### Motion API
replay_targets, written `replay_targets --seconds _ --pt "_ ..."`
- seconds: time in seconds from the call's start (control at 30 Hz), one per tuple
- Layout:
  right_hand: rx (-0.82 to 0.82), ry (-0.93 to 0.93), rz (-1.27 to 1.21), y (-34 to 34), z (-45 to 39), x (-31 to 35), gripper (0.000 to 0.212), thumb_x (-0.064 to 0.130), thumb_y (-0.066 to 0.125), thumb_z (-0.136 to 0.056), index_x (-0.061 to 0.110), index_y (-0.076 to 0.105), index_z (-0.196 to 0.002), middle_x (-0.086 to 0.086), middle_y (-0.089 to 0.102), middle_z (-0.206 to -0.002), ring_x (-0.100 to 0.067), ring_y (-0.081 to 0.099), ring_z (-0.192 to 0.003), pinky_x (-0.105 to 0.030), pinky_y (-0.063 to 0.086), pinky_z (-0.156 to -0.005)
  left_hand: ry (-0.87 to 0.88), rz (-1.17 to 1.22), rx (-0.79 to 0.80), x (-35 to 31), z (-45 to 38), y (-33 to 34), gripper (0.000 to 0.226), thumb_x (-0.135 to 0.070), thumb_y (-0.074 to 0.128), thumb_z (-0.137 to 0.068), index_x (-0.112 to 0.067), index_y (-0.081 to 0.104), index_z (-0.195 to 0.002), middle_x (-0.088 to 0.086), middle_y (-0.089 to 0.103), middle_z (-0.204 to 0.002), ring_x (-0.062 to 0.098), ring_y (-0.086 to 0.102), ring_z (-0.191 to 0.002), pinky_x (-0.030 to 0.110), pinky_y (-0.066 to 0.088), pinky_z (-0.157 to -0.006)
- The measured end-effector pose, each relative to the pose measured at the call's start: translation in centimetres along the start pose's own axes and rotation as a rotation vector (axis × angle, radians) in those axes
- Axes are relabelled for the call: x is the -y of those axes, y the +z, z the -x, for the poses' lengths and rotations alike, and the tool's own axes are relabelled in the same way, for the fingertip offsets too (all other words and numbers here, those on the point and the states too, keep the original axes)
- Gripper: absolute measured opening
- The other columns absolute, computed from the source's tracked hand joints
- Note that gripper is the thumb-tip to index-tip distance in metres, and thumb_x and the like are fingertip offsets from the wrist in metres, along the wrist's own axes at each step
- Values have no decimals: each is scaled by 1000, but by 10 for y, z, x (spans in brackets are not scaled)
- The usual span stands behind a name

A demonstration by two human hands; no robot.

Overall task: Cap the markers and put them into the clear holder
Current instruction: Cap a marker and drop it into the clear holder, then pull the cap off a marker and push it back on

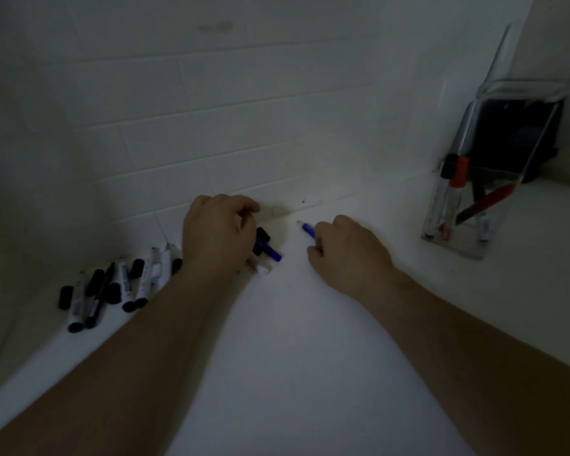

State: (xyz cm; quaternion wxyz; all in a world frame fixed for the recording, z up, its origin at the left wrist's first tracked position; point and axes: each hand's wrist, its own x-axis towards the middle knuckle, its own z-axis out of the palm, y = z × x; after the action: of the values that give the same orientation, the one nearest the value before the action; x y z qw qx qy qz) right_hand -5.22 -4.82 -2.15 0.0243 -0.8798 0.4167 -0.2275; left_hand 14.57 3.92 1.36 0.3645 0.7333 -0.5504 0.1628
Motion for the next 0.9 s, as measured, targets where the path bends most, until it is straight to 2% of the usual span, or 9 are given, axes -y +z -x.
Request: replay_targets --seconds 0.1,0.17,0.3,0.47,0.63,0.7,0.77,0.83,0.9 --pt "-47 104 -66 -10 0 -12 19 37 45 -101 22 41 -90 -4 51 -82 -28 53 -71 -33 34 -59 13 -58 88 0 4 10 26 -24 56 -87 -37 70 -105 -14 67 -100 21 50 -106 32 37 -89" --pt "-118 157 -212 -13 0 -16 22 34 45 -102 20 39 -87 0 51 -72 -21 49 -60 -33 29 -50 3 -95 130 0 7 15 26 -31 58 -86 -42 68 -107 -16 67 -104 22 50 -109 34 38 -92" --pt "-144 202 -360 -20 4 -13 22 36 45 -101 23 37 -84 -2 54 -70 -22 49 -59 -34 34 -50 -22 -176 179 -11 1 11 29 -39 56 -84 -44 66 -111 -11 66 -116 27 46 -115 43 39 -99" --pt "-115 228 -404 -22 7 -15 27 36 43 -101 26 32 -78 0 53 -70 -21 49 -60 -33 27 -48 -100 -324 507 -33 -35 5 39 -41 53 -83 -45 59 -121 -4 62 -122 29 38 -119 43 36 -99" --pt "-109 254 -477 -25 7 -16 28 36 44 -100 24 34 -77 1 54 -68 -20 48 -59 -32 27 -48 -31 -603 728 -40 -54 19 42 -48 54 -86 -45 54 -127 3 53 -133 31 41 -123 46 33 -100" --pt "-102 259 -480 -25 8 -17 30 35 44 -100 25 32 -75 1 53 -68 -20 47 -59 -32 26 -48 27 -628 733 -36 -56 23 40 -53 54 -89 -43 54 -129 1 56 -132 31 45 -122 46 35 -102" --pt "-104 255 -481 -25 7 -17 30 36 44 -100 25 32 -74 0 53 -69 -23 47 -60 -33 25 -48 71 -577 668 -33 -57 26 38 -54 52 -94 -39 56 -128 0 61 -128 29 51 -118 44 41 -101" --pt "-115 240 -507 -24 7 -18 26 36 44 -101 25 35 -79 1 54 -69 -23 49 -60 -33 27 -48 73 -353 525 -32 -56 27 32 -46 51 -98 -31 64 -123 5 67 -119 28 60 -109 39 47 -95" --pt "-136 211 -552 -23 7 -19 20 37 45 -102 25 38 -88 1 55 -69 -23 50 -59 -33 29 -49 73 -54 382 -37 -49 23 27 -36 54 -100 -25 69 -119 3 67 -114 23 63 -102 31 47 -90"
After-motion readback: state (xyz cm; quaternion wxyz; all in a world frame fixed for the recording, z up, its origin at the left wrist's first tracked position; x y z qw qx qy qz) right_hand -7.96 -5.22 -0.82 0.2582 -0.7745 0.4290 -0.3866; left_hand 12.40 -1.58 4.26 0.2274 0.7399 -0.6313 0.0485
